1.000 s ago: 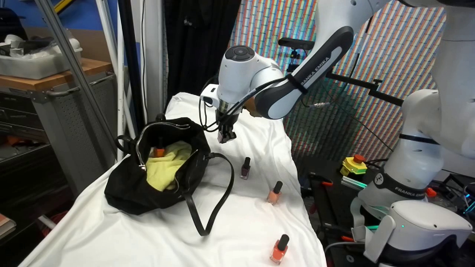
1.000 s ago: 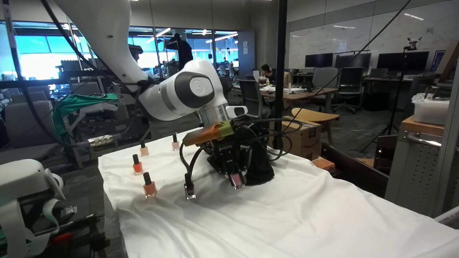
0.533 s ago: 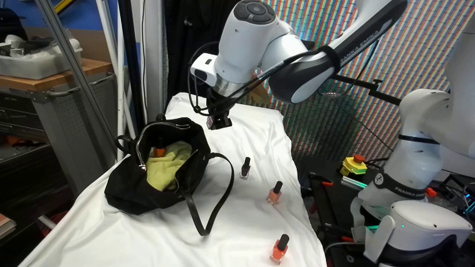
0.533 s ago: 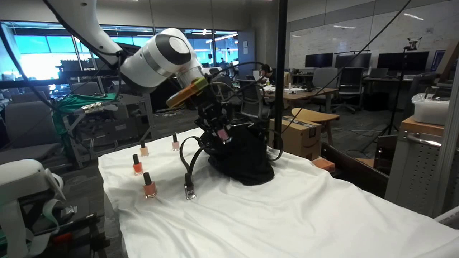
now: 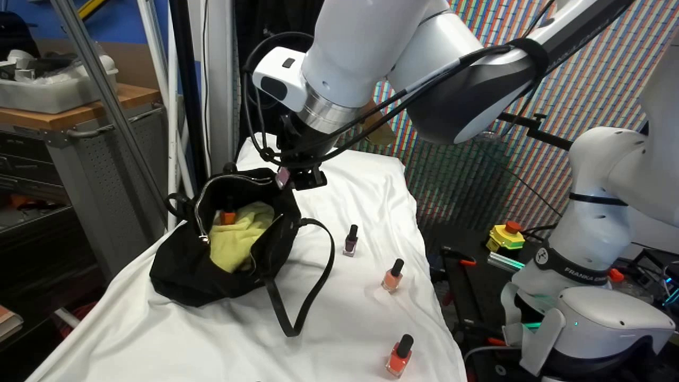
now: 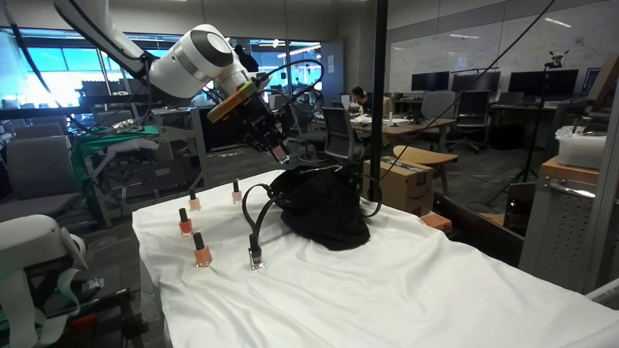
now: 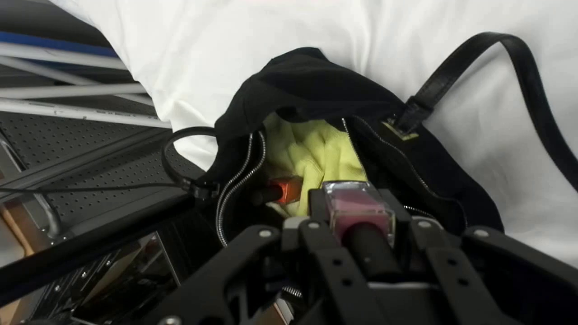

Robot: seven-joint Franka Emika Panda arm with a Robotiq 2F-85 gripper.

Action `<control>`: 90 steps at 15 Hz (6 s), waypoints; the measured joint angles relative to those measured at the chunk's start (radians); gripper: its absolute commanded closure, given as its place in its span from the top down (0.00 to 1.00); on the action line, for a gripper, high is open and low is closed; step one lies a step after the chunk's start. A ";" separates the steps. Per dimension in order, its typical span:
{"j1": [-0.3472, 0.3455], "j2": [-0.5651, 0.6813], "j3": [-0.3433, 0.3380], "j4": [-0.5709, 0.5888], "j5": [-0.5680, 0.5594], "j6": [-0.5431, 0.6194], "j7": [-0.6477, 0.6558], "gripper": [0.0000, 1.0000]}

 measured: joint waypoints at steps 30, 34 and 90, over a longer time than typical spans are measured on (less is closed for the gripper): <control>0.009 0.393 -0.069 0.378 0.016 0.000 0.066 1.00; 0.009 0.354 -0.054 0.330 0.050 0.000 0.064 1.00; -0.133 0.142 -0.136 -0.351 0.542 0.387 0.101 0.69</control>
